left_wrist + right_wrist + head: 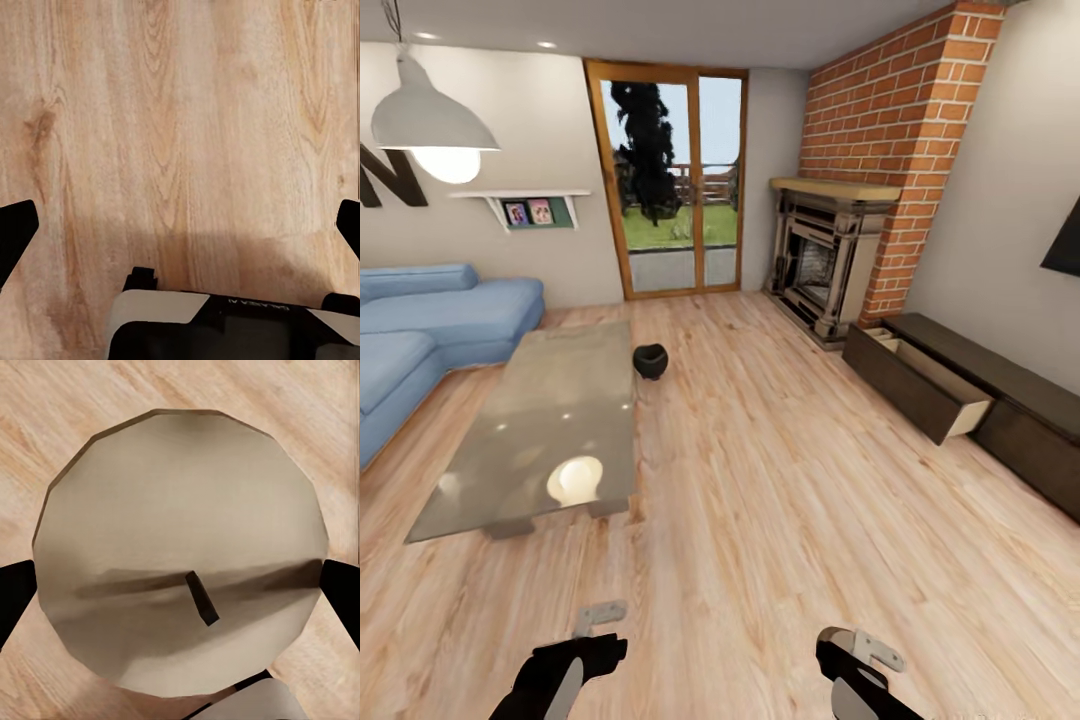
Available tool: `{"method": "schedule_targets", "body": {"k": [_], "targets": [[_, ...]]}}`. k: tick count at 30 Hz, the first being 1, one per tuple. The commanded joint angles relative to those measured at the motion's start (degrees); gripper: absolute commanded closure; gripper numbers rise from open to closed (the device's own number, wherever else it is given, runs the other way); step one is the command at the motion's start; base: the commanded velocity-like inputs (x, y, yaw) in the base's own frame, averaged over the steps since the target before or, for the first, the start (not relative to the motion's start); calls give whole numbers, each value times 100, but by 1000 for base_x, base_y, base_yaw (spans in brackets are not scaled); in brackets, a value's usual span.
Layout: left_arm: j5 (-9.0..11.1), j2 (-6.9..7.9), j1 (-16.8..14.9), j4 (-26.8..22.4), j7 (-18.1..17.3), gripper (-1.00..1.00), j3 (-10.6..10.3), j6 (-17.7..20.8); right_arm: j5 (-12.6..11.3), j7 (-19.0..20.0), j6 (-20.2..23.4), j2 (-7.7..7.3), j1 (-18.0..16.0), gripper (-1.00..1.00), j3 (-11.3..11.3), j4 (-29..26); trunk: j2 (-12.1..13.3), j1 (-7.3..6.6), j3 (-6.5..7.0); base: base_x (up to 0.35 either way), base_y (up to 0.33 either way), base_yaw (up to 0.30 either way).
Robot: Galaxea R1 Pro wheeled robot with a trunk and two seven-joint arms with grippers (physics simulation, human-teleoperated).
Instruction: Place each of the two pumpkins and all three candles from the living room inside a cabinet in the living room (use any cabinet), then make sure every cabinet is closed, and position the cauldron so it is next to a table in the living room.
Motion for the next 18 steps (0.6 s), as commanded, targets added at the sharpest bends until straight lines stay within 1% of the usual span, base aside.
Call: {"method": "schedule_targets", "body": {"k": [1, 4, 6, 18], "targets": [[51, 0, -2, -10, 51, -100, -8, 21, -51, -24, -30, -2, -7, 100, 47, 1, -12, 5, -11, 216, -72, -279], [38, -1, -2, -10, 51, -100, -14, 20, -53, -23, -30, -3, -7, 100, 41, 2, -12, 5, -11, 236, -75, -270], [35, -1, -2, -10, 51, -100, -15, 18, -52, -24, -30, -3, -7, 100, 40, 1, -12, 5, -11, 249, -88, -141], [25, -1, -2, -10, 51, -100, -16, 11, -39, 1, -31, -5, -7, 100, 50, 155, -12, 5, -11, 283, -147, -11]]}}
